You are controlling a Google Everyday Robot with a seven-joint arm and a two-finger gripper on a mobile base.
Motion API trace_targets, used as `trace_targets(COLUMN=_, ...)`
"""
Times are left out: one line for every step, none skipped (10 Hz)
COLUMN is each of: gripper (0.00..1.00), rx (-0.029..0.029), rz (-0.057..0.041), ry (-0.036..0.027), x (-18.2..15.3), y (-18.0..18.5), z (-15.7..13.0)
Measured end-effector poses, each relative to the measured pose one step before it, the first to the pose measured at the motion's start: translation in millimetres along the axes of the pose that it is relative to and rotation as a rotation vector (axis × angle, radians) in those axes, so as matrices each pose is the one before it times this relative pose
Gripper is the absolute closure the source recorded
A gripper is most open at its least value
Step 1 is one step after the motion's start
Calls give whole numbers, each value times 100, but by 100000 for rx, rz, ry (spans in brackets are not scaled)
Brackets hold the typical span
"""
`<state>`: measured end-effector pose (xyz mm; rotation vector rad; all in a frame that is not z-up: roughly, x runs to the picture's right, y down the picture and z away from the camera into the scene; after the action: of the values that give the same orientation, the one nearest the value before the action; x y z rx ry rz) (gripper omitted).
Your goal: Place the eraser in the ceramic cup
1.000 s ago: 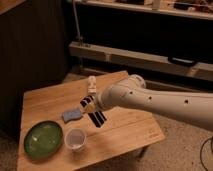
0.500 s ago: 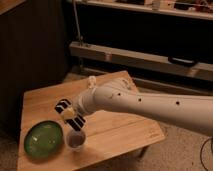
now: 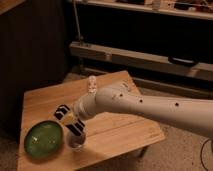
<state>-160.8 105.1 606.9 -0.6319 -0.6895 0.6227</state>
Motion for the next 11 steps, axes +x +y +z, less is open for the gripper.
trace_targets(gripper=100, rx=-1494, rz=-498, ry=290, x=221, y=443, z=284)
trace_targets(gripper=100, rx=-806, rz=-314, ry=361, x=188, y=304, z=207)
trace_targets(gripper=100, rx=-620, rz=-572, ry=374, x=30, y=327, z=240)
trace_targets(gripper=100, rx=-787, rz=-881, ry=976, x=92, y=421, z=446)
trace_targets(gripper=100, rx=-465, rz=-162, ry=917, x=158, y=166, z=412)
trace_targets(gripper=100, rx=-542, rz=558, ry=961, x=533, y=-48, z=680)
trace_targets(gripper=100, rx=-609, rz=594, ry=643, x=617, y=-174, z=693)
trace_targets(gripper=100, rx=-1041, rz=676, ry=93, x=524, y=-219, z=729)
trace_targets(gripper=95, rx=-1112, rz=-224, ry=-551, x=449, y=-198, z=472)
trace_targets(gripper=87, rx=-1110, rz=-353, ry=-814, x=248, y=-149, z=243)
trace_targets(gripper=73, rx=-3076, rz=-401, ry=-1077, x=290, y=-125, z=287)
